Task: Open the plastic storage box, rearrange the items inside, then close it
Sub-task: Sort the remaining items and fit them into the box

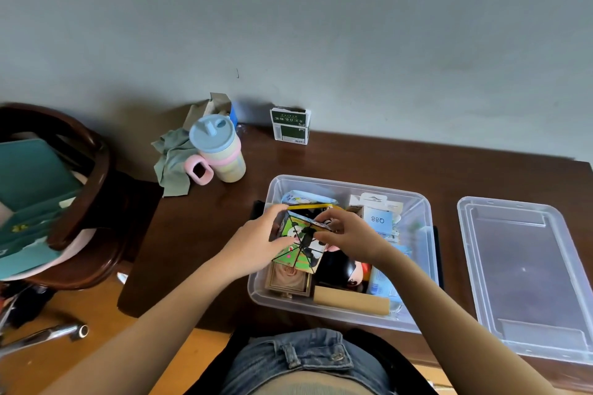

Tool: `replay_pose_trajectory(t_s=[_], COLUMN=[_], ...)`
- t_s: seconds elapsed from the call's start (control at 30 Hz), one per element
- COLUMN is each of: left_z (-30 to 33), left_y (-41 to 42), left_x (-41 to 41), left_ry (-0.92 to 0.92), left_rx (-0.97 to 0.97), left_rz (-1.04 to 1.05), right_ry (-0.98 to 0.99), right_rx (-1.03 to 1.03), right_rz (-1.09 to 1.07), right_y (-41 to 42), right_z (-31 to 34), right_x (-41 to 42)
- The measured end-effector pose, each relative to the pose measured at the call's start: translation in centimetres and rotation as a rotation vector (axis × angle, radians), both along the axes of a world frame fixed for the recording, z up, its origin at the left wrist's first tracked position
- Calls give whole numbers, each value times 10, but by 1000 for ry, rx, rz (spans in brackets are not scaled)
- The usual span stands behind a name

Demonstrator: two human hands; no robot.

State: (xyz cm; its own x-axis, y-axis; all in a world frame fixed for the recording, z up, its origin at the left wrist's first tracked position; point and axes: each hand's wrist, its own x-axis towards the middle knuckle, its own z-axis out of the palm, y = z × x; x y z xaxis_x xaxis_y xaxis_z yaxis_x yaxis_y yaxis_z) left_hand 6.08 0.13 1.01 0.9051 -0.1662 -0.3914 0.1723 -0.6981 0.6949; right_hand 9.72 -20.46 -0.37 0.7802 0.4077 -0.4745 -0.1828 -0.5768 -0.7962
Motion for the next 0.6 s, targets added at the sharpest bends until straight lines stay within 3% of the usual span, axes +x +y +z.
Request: replay_pose_trajectory(t_s=[0.13, 0.23, 0.33, 0.4, 0.53, 0.6], left_z=[1, 4, 5, 3, 2, 2], left_y=[6, 7, 8, 11, 12, 6], left_x=[6, 8, 10, 13, 20, 25], left_ry=[6, 30, 113, 137, 105, 53], left_rx=[-345, -523, -562, -517, -312, -155], left_rz=[245, 290, 262, 190, -62, -212], right_ry=[267, 515, 516, 413, -54, -135], right_rx=[300, 580, 606, 495, -54, -185], right_rz=[-195, -401, -440, -354, 41, 122], right_y=[-3, -1, 1, 0, -3, -1], right_z=[4, 6, 5, 4, 2, -1], right_x=[-3, -10, -18, -22, -19, -16])
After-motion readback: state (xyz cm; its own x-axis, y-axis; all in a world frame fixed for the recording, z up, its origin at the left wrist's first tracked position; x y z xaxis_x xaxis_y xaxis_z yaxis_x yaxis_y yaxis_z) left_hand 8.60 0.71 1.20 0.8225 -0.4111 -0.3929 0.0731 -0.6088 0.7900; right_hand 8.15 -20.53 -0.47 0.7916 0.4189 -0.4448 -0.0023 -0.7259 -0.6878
